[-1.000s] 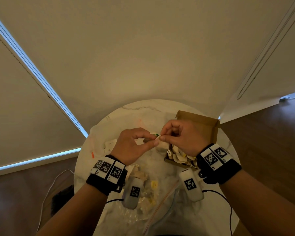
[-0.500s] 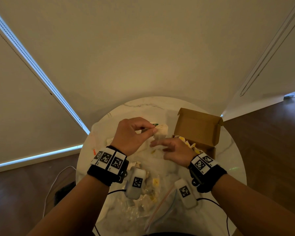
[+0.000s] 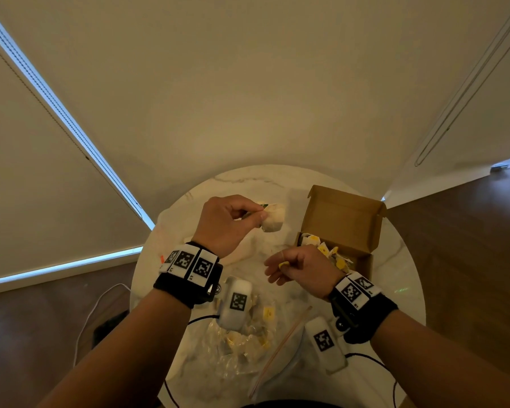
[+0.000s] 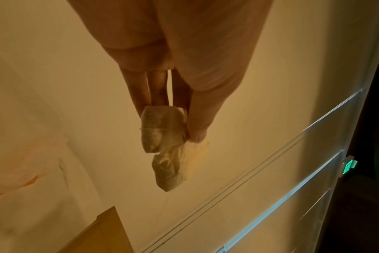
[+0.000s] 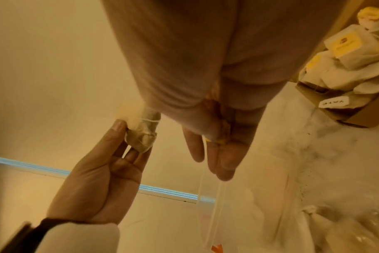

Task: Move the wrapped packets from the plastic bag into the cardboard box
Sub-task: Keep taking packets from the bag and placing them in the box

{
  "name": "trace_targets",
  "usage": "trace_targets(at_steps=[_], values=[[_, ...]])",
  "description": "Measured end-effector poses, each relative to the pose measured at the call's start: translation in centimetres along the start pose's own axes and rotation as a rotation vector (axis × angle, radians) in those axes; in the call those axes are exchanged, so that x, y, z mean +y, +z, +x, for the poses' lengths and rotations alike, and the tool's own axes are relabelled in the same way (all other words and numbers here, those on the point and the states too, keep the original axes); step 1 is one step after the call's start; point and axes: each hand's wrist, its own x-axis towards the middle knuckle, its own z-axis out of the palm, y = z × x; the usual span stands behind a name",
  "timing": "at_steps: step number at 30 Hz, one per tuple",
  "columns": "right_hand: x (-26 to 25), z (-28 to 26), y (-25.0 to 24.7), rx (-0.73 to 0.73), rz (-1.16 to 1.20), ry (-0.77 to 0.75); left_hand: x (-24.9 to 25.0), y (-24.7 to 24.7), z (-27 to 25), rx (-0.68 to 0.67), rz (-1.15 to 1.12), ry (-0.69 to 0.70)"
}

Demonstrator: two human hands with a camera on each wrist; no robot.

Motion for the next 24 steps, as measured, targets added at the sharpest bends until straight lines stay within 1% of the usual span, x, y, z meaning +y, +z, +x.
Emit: trace_targets(at_steps=[4,10,12,15,18,19,21,24], values=[[0.0,-0.7,0.0,0.059,0.102,0.072,0.4,0.3,-0.1,0.007,-0.053,-0.006],[0.1,-0.1,-0.8,0.252,0.137,0.081,1.3,0.3,-0.6,-0.067,-0.142,0.029],[-0.1,0.1,-1.4,0.278,0.032,0.087,1.2,0.2,-0.8,-0.081,-0.166,0.042],[-0.6,0.4,-2.1,0.277,-0.147,0.073,1.2,0.3,-1.2,-0.101,-0.212,0.041],[-1.4,0.6,-2.4,0.336,-0.337,-0.008,1.4,0.6,-1.7,-0.119,-0.260,0.034],[-1.7,0.6,-2.6,0.343,-0.360,-0.010,1.3,0.8,-1.9,-0.130,-0.273,0.031],[-2.7,0.4,-3.0,0.336,-0.312,0.009,1.3,1.0,-2.4,-0.160,-0.284,0.020],[-4.3,-0.1,-3.6,0.345,-0.297,-0.048,1.1,1.1,-3.0,-0.195,-0.274,-0.016]])
